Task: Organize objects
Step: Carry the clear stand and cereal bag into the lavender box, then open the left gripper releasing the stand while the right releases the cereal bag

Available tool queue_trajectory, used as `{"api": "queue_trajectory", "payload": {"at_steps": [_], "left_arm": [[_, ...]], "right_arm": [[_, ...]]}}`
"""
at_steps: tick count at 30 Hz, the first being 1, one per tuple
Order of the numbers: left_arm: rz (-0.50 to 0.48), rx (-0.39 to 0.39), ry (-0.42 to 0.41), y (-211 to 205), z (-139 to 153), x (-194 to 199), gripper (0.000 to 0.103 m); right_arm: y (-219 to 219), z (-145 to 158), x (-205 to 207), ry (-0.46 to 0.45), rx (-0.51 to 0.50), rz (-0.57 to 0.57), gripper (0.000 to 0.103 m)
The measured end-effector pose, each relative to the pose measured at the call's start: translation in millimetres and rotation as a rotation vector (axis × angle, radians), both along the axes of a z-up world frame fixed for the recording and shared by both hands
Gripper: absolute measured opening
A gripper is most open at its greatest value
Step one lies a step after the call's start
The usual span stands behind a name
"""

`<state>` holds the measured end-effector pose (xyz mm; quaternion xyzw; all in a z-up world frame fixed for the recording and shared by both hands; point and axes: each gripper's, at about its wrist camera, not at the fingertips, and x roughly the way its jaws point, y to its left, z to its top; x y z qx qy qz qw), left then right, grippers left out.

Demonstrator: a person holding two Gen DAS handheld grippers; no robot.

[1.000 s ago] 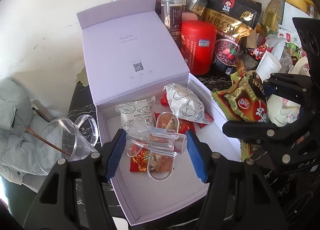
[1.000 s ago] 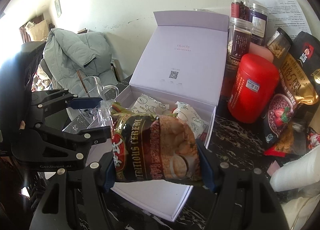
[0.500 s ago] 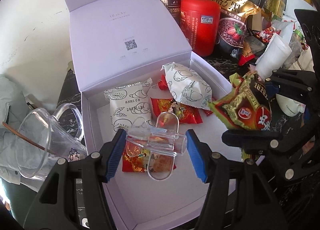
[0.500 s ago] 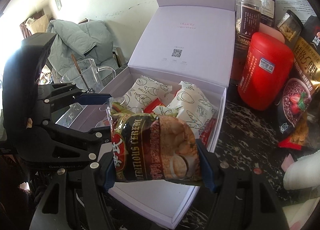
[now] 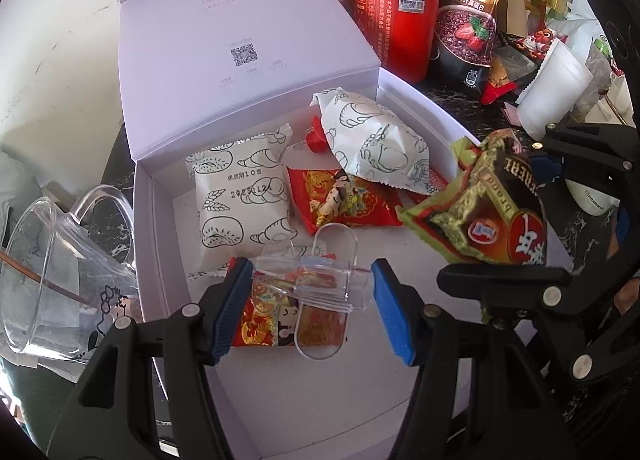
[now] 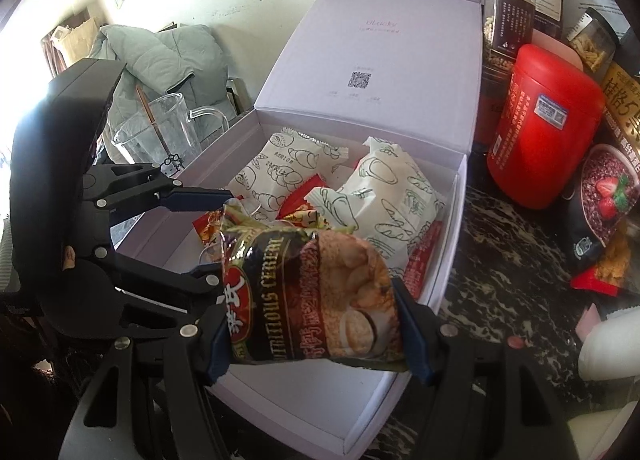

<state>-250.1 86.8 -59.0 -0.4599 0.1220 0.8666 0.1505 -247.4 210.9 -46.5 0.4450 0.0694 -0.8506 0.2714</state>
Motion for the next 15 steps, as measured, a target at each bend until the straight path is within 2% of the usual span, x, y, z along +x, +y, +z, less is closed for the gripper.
{"api": "queue_trajectory", "payload": {"at_steps": [7,15], "left_arm": [[-0.002,-0.029,0.009,1.2,-0.4,-0.1,0.060],[0.035,-0.022,0.001,-4.1,0.4,-2.4,0.060]], "right_arm": [[-0.6,-3.9,-4.7,-0.024,0.005,-0.005,0.070],[1.1,-2.0,-8.4,-0.049,-0.005,-0.020,0.070]]}}
